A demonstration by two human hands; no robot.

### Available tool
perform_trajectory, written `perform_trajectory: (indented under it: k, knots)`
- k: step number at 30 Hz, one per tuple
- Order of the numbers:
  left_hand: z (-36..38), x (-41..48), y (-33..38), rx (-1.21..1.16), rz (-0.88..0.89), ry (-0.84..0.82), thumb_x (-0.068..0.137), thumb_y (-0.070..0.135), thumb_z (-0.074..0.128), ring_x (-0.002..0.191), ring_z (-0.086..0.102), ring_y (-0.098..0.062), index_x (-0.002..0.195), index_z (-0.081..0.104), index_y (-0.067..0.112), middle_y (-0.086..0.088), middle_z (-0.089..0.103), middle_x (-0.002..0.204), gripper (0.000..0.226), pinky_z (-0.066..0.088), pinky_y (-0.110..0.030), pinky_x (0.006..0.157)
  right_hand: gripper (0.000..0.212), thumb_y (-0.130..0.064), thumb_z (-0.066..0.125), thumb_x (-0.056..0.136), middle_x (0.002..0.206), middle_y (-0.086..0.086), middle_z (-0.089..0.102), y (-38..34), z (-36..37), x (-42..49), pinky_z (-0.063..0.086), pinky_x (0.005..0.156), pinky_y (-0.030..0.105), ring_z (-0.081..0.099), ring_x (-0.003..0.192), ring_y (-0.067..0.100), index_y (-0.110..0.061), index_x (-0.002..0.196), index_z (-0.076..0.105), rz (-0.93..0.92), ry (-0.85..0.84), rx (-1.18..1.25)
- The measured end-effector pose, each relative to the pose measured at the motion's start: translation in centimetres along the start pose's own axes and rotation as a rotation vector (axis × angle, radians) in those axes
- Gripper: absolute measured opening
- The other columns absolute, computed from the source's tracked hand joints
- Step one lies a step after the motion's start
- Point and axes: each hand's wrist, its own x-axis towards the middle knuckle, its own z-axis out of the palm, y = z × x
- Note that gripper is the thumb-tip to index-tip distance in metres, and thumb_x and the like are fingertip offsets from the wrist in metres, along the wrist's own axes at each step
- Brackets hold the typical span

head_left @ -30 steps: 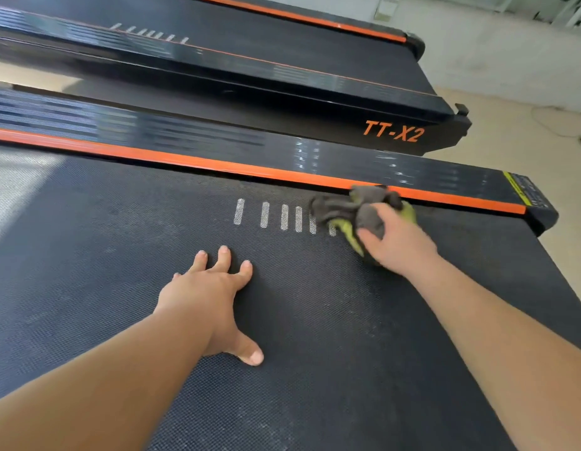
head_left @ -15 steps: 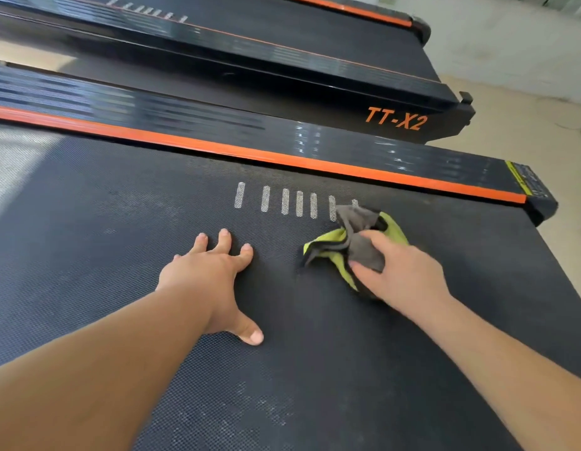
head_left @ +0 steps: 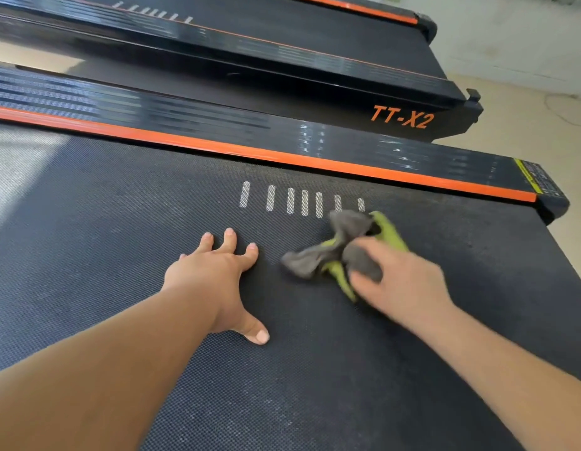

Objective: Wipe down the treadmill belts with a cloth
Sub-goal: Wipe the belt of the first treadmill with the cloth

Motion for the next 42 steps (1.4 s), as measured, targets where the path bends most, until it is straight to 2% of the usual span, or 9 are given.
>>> perform_trajectory:
  k: [5, 9, 14, 19, 21, 30, 33, 36, 42]
  knots:
    - [0.0, 0.0, 0.0, 0.005, 0.002, 0.006, 0.049, 0.086, 0.080, 0.158, -0.014, -0.025, 0.160, -0.010, 0.048, 0.011, -0.021, 0.169, 0.148, 0.029, -0.056, 0.119, 0.024, -0.049, 0.054, 0.096, 0.079, -0.003, 0.057, -1.2, 1.9, 2.4, 0.045, 0.059, 0.034, 0.058, 0.071, 0.030, -0.028, 0.107, 0.052, 0.343, 0.097, -0.034]
    - [0.0, 0.0, 0.1, 0.011, 0.000, 0.021, 0.048, 0.086, 0.080, 0.158, -0.013, -0.025, 0.161, -0.008, 0.047, 0.011, -0.020, 0.170, 0.148, 0.030, -0.056, 0.119, 0.029, -0.049, 0.073, 0.076, 0.070, -0.004, 0.061, -6.7, 2.9, -2.5, 0.040, 0.048, 0.029, 0.063, 0.062, 0.025, -0.028, 0.095, 0.065, 0.001, 0.222, -0.094]
    - [0.3, -0.1, 0.0, -0.003, -0.004, 0.033, 0.045, 0.088, 0.080, 0.159, -0.011, -0.023, 0.160, -0.006, 0.049, 0.013, -0.018, 0.170, 0.149, 0.033, -0.055, 0.118, 0.038, -0.052, 0.065, 0.077, 0.101, -0.015, 0.071, -2.9, 0.0, -5.8, 0.051, 0.071, 0.025, 0.066, 0.095, 0.010, -0.036, 0.112, 0.070, -0.459, -0.002, 0.021]
    - [0.7, -0.1, -0.1, -0.057, -0.012, 0.038, 0.048, 0.086, 0.081, 0.158, -0.017, -0.026, 0.160, -0.008, 0.049, 0.013, -0.021, 0.169, 0.148, 0.023, -0.059, 0.122, 0.032, -0.057, 0.055, 0.092, 0.101, -0.001, 0.068, 2.0, -1.7, -3.0, 0.048, 0.067, 0.035, 0.062, 0.086, 0.033, -0.035, 0.116, 0.053, 0.438, -0.034, 0.025]
    - [0.9, -0.4, -0.1, -0.080, -0.008, 0.053, 0.048, 0.085, 0.081, 0.157, -0.018, -0.027, 0.160, -0.007, 0.048, 0.012, -0.021, 0.169, 0.147, 0.019, -0.059, 0.124, 0.029, -0.053, 0.054, 0.094, 0.085, 0.001, 0.059, 0.1, -0.6, -4.1, 0.045, 0.063, 0.035, 0.063, 0.083, 0.035, -0.029, 0.109, 0.051, 0.502, 0.033, -0.029]
    - [4.5, -5.8, 2.0, 0.119, 0.134, 0.275, 0.098, 0.061, 0.051, 0.157, -0.012, -0.035, 0.163, 0.015, 0.020, -0.014, -0.018, 0.169, 0.085, 0.010, -0.050, 0.128, 0.033, -0.052, 0.074, 0.071, 0.080, -0.012, 0.065, -8.5, -0.8, -14.4, 0.042, 0.053, 0.024, 0.062, 0.071, 0.011, -0.037, 0.100, 0.068, -0.185, 0.051, 0.004]
    - [6.3, -9.1, 3.1, 0.139, 0.189, 0.127, 0.092, 0.067, 0.054, 0.156, -0.018, -0.035, 0.165, 0.003, 0.020, -0.010, -0.022, 0.169, 0.101, 0.003, -0.057, 0.127, 0.039, -0.055, 0.063, 0.075, 0.099, -0.017, 0.069, -4.1, -2.0, -13.9, 0.049, 0.064, 0.024, 0.066, 0.087, 0.011, -0.041, 0.111, 0.067, -0.284, -0.045, -0.019]
    - [7.3, -10.9, 3.0, 0.162, 0.159, -0.107, 0.064, 0.086, 0.069, 0.154, -0.028, -0.035, 0.159, -0.026, 0.023, -0.004, -0.036, 0.164, 0.148, 0.000, -0.063, 0.123, 0.039, -0.059, 0.056, 0.088, 0.114, -0.019, 0.065, -0.3, -3.1, -11.1, 0.050, 0.069, 0.031, 0.066, 0.100, 0.020, -0.046, 0.126, 0.055, 0.021, -0.131, -0.054]
    - [8.0, -11.0, 2.9, 0.144, 0.146, -0.061, 0.055, 0.085, 0.077, 0.154, -0.027, -0.031, 0.159, -0.027, 0.027, 0.001, -0.035, 0.165, 0.158, 0.007, -0.062, 0.125, 0.026, -0.040, 0.056, 0.097, 0.079, -0.003, 0.052, -0.8, -0.9, -8.0, 0.036, 0.060, 0.034, 0.056, 0.079, 0.034, -0.023, 0.117, 0.050, 0.409, -0.019, -0.001]
